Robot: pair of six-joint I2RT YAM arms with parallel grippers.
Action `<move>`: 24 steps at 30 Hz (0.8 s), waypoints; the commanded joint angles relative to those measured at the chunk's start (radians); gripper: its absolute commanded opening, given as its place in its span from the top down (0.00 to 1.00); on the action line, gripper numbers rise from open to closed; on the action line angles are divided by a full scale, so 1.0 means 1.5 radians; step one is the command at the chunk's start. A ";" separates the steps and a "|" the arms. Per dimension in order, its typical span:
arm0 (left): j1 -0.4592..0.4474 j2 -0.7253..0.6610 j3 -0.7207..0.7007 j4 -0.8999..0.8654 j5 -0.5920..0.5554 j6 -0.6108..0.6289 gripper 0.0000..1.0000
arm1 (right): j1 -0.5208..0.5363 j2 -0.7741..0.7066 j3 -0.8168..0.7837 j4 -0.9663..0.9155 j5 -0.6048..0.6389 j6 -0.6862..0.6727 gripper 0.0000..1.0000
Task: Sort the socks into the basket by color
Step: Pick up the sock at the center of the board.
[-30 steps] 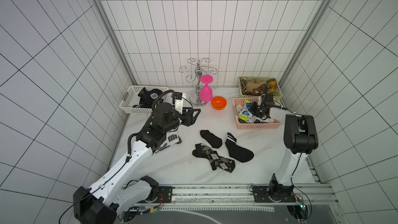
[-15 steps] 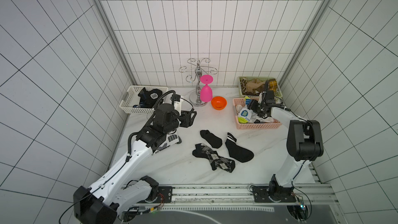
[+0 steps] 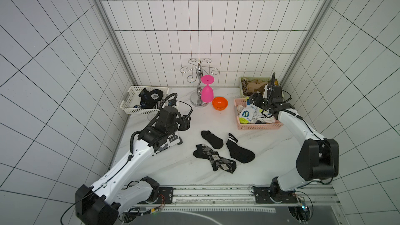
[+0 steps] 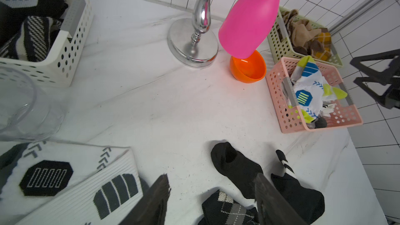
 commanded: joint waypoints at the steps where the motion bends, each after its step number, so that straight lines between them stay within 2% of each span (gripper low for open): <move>1: 0.002 0.011 -0.038 -0.014 -0.048 -0.049 0.35 | 0.039 -0.026 0.011 -0.035 -0.005 -0.034 0.05; 2: 0.002 0.019 -0.046 -0.010 -0.052 -0.056 0.35 | 0.053 -0.034 0.008 -0.035 -0.007 -0.037 0.01; 8: 0.002 0.106 -0.069 -0.030 -0.078 -0.081 0.35 | 0.096 -0.060 0.000 -0.065 -0.031 -0.049 0.01; 14: -0.008 0.157 -0.102 -0.013 -0.131 -0.132 0.35 | 0.101 -0.064 -0.002 -0.060 -0.052 -0.060 0.01; 24: -0.018 0.250 -0.142 0.032 -0.208 -0.159 0.31 | 0.101 -0.055 -0.005 -0.052 -0.082 -0.066 0.01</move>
